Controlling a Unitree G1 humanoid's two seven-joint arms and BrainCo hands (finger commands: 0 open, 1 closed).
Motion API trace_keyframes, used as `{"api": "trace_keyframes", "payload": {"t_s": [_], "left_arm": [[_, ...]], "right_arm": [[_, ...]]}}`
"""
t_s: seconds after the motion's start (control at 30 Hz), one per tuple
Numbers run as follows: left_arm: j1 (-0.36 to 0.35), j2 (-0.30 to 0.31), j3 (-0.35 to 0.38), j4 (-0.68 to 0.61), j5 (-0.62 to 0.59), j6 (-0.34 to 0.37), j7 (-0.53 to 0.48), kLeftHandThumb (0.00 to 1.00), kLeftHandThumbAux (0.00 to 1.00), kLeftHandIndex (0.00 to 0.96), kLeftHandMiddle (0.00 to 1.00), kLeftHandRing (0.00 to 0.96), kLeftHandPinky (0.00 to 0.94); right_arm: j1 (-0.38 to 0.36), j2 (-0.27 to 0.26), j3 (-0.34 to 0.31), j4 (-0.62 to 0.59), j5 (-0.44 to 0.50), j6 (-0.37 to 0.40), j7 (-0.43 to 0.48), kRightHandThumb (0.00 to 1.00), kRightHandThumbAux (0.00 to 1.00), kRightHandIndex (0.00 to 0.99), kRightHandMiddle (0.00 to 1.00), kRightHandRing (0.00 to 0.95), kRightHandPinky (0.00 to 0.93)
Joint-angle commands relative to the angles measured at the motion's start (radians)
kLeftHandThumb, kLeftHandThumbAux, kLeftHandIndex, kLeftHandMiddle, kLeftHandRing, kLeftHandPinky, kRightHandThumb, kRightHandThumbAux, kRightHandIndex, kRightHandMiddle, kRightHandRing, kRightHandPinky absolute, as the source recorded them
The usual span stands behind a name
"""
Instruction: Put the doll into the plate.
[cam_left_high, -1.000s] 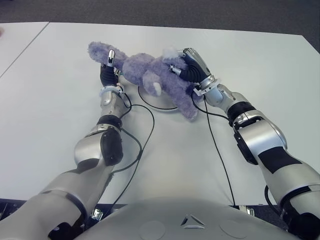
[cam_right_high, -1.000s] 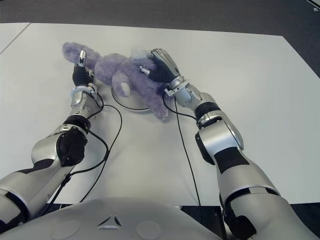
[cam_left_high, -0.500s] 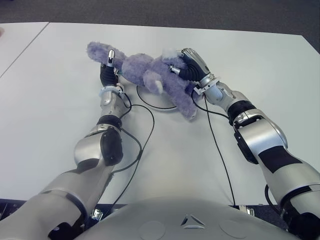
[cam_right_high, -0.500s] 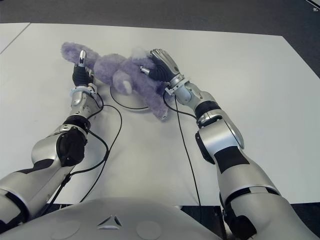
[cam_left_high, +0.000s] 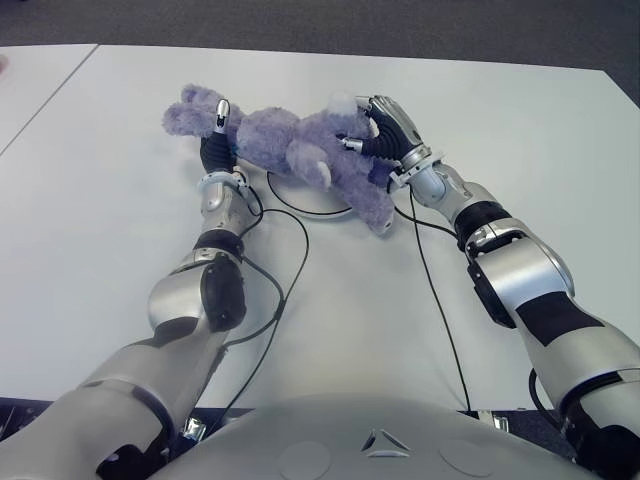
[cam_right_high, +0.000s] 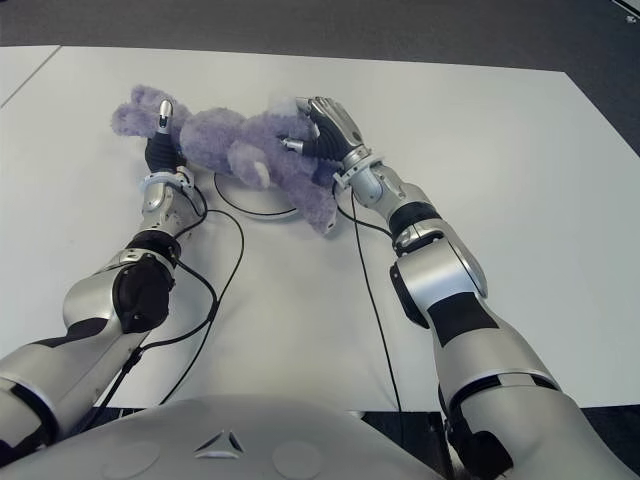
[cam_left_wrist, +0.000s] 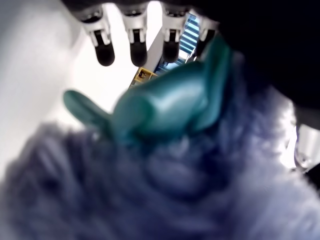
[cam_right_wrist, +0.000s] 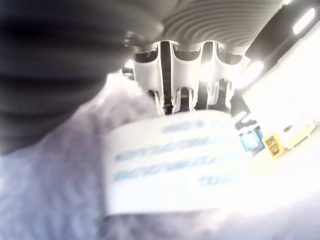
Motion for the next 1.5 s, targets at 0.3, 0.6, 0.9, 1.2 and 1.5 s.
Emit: {"api": "trace_keyframes", "payload": {"t_s": [0.3, 0.6, 0.9, 1.2, 1.5], "left_arm": [[0.197, -0.059, 0.018, 0.131, -0.016, 0.14, 0.048, 0.0, 0.489, 0.0, 0.071, 0.087, 0.109], [0.195, -0.057, 0.017, 0.132, -0.014, 0.148, 0.052, 0.0, 0.489, 0.0, 0.083, 0.104, 0.125], [0.194, -0.055, 0.017, 0.132, -0.015, 0.151, 0.053, 0.0, 0.498, 0.0, 0.085, 0.103, 0.113], [0.192, -0.056, 0.014, 0.132, -0.012, 0.151, 0.055, 0.0, 0.505, 0.0, 0.081, 0.102, 0.114], [0.192, -0.056, 0.021, 0.132, -0.019, 0.144, 0.048, 0.0, 0.501, 0.0, 0.078, 0.096, 0.112]], "right_arm": [[0.043, 0.033, 0.009, 0.05, -0.011, 0.172, 0.057, 0.032, 0.467, 0.0, 0.001, 0.002, 0.003], [0.042, 0.037, 0.01, 0.05, -0.006, 0.219, 0.039, 0.029, 0.391, 0.0, 0.0, 0.0, 0.0], [0.041, 0.044, 0.004, 0.055, -0.003, 0.248, 0.019, 0.026, 0.383, 0.0, 0.0, 0.0, 0.0], [0.04, 0.046, 0.0, 0.061, -0.001, 0.271, 0.014, 0.031, 0.381, 0.0, 0.0, 0.0, 0.0], [0.034, 0.049, -0.025, 0.065, 0.018, 0.282, 0.046, 0.039, 0.372, 0.0, 0.0, 0.0, 0.0]]}}
